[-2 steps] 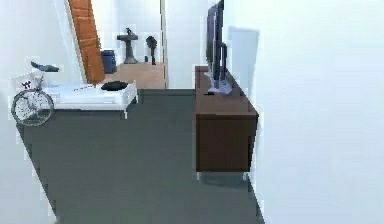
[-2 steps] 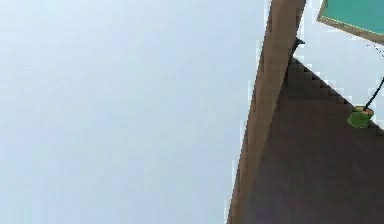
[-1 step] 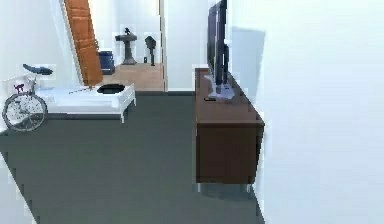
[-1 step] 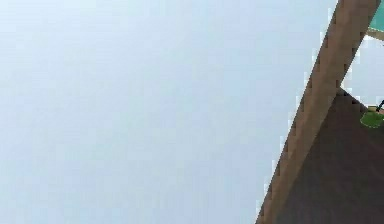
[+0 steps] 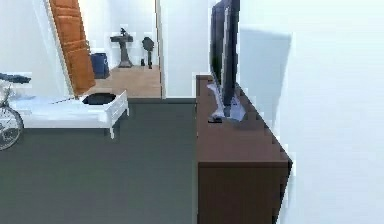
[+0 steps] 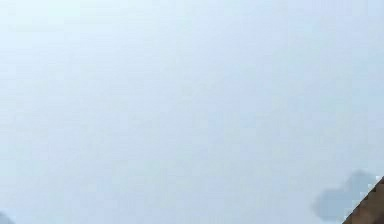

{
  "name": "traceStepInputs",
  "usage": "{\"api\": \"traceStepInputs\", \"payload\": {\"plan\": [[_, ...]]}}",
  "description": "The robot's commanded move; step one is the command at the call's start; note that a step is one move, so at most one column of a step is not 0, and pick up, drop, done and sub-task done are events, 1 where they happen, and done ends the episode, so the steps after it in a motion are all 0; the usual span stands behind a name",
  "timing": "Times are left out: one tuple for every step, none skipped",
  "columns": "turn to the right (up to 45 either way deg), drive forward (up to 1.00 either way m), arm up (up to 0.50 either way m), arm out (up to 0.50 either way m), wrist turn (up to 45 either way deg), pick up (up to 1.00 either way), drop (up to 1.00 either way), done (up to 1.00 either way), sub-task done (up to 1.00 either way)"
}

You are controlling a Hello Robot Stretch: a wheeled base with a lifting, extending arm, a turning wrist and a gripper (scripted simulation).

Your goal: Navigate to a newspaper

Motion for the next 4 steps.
{"api": "traceStepInputs", "payload": {"plan": [[-24.0, 0.00, 0.00, 0.00, 0.0, 0.00, 0.00, 0.00, 0.00], [0.0, 0.85, 0.00, 0.00, 0.0, 0.00, 0.00, 0.00, 0.00], [15.0, 0.00, 0.00, 0.00, 0.0, 0.00, 0.00, 0.00, 0.00], [0.0, 1.00, 0.00, 0.00, 0.0, 0.00, 0.00, 0.00, 0.00]]}}
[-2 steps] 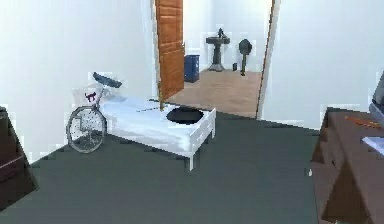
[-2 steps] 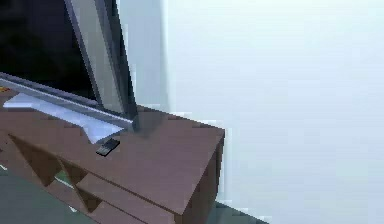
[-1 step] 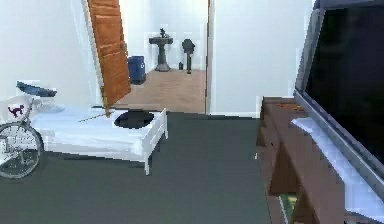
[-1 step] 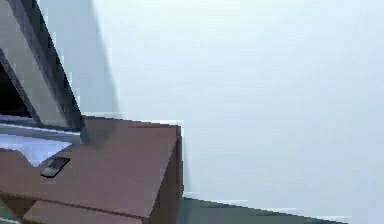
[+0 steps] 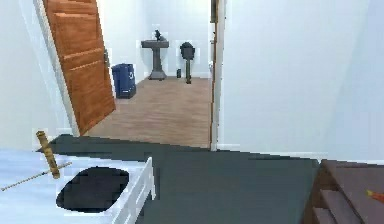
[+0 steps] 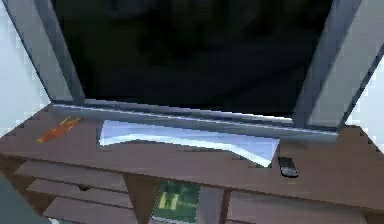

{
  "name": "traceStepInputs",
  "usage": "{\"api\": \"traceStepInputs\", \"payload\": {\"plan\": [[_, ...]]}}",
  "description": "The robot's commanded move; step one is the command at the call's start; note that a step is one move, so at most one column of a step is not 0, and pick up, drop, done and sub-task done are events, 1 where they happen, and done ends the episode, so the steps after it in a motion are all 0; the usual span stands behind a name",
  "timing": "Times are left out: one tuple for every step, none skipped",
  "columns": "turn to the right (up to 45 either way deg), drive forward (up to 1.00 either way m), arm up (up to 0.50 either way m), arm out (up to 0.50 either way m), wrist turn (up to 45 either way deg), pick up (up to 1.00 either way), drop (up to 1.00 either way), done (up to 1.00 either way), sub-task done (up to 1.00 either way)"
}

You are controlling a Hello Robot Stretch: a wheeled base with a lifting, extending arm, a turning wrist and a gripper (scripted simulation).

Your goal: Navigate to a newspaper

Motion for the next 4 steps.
{"api": "traceStepInputs", "payload": {"plan": [[0.0, 1.00, 0.00, 0.00, 0.0, 0.00, 0.00, 0.00, 0.00], [3.0, 0.00, 0.00, 0.00, 0.0, 0.00, 0.00, 0.00, 0.00], [0.0, 0.55, 0.00, 0.00, 0.0, 0.00, 0.00, 0.00, 0.00], [-9.0, 0.00, 0.00, 0.00, 0.0, 0.00, 0.00, 0.00, 0.00]]}}
